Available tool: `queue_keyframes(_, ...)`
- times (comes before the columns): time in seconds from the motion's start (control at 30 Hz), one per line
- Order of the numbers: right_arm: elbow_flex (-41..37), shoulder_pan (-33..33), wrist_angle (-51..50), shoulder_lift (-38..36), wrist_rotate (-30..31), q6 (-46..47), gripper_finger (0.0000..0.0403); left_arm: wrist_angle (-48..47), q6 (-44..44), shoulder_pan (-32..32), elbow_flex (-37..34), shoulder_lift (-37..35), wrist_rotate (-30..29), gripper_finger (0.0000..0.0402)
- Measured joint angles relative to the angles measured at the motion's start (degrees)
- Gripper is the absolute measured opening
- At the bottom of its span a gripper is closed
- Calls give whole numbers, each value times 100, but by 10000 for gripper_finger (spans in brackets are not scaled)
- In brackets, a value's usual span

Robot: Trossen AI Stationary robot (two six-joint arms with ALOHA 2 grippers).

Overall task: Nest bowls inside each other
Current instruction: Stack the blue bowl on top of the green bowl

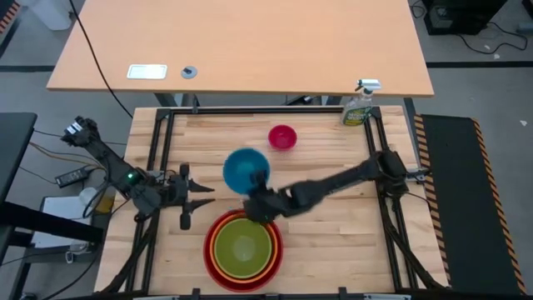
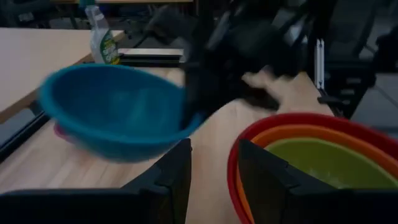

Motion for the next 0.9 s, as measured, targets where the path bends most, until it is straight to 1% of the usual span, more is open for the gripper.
queue_keyframes(0.13,11,637,-176,-138,-551,305,29,-23,154,-127,70,294,0,136)
queue_keyframes(0.27,-6,1043,-263,-98,-1249,449,30,-19,259,-74,314,592,-33,155)
queue_keyframes(0.37,2,1238,0,-96,-1323,560,30,-6,479,-69,595,839,-50,174)
queue_keyframes(0.43,2,1327,128,-94,-1374,695,30,-96,580,-71,789,1012,26,188)
queue_keyframes(0.53,2,1384,368,-28,-1916,969,30,-400,567,-76,1004,1199,371,205)
queue_keyframes(0.57,2,1407,474,-6,-1995,1002,30,-469,546,-76,1055,1252,482,208)
queue_keyframes(0.7,4,1471,804,208,-2051,1014,30,-540,440,-76,1213,1442,744,212)
queue_keyframes(0.77,2,1471,826,381,-2207,1082,34,-579,434,-35,1267,1527,804,212)
queue_keyframes(0.83,0,1454,895,512,-2407,1103,40,-553,428,24,1291,1594,890,212)
queue_keyframes(0.9,-2,1434,958,582,-2412,1136,50,-577,347,53,1324,1644,898,213)
